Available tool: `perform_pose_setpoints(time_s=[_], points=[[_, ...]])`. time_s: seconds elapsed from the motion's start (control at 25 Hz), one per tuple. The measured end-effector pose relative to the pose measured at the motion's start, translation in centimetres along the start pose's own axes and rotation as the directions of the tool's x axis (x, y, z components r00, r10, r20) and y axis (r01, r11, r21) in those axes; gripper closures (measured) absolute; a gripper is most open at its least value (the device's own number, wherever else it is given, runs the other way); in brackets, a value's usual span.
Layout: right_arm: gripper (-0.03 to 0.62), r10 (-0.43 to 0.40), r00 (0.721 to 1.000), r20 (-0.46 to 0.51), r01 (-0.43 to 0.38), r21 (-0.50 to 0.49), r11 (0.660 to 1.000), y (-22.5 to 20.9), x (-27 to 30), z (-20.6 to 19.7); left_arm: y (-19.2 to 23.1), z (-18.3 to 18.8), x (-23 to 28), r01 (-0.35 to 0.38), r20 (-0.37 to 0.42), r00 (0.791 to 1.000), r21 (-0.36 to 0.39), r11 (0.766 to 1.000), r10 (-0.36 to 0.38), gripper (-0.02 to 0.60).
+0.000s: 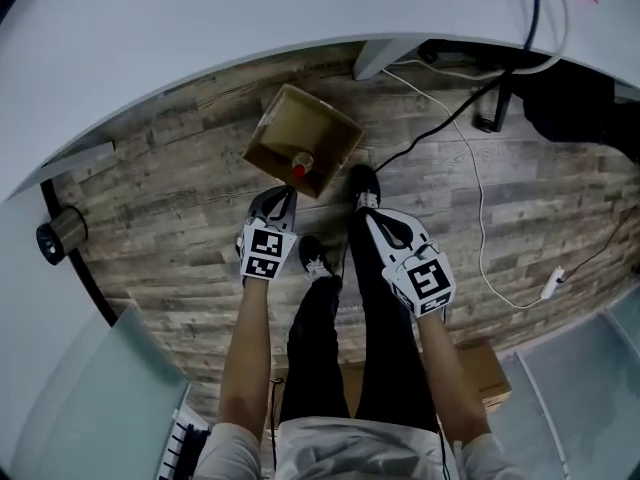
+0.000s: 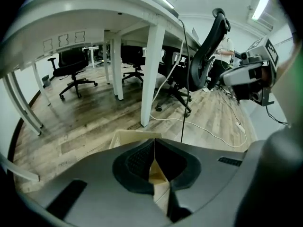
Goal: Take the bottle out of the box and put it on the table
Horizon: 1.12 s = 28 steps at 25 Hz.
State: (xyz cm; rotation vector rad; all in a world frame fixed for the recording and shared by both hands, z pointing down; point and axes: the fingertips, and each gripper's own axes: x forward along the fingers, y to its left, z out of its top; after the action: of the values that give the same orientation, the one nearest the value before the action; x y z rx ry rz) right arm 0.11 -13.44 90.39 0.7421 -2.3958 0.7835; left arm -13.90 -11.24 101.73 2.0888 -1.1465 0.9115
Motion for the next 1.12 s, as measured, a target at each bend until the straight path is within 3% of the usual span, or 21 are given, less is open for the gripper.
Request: perform_pose_setpoints(time_s=[0.24, 0.52, 0.6, 0.76, 1.12], points=[[0.557, -0.02, 1.0, 0.019, 0.02, 0.043, 0.999, 0.1, 1.1, -1.2, -1.2, -4.3, 1.2, 0.075, -0.068, 0.995, 0.084, 0.994, -0.069, 0.553], [0.556, 0.031, 0.999, -0.037, -0.031, -0.018, 0.999, 2.1, 2.9, -4.2, 0.0, -8.5, 5.1, 0.088, -0.136, 0.989, 0.202, 0.975, -0.062, 0.451], [0.556, 0.036, 0.998, -0.046, -0.038, -0.031, 0.999, 2.0, 3.1, -5.2, 0.6, -9.4, 7.0, 0.084, -0.142, 0.988, 0.191, 0.978, -0.057, 0.432], [0.557, 0.05, 0.997, -0.05, -0.052, -0.038, 0.998, 0.2, 3.6, -7.6, 1.2, -11.5, 10.7, 0.074, -0.157, 0.986, 0.068, 0.995, -0.063, 0.43], [0.557, 0.014, 0.999, -0.052, -0.02, -0.125, 0.992, -4.6, 5.7, -10.3, 2.5, -15.1, 16.7, 0.05, -0.225, 0.974, 0.144, 0.988, -0.016, 0.355]])
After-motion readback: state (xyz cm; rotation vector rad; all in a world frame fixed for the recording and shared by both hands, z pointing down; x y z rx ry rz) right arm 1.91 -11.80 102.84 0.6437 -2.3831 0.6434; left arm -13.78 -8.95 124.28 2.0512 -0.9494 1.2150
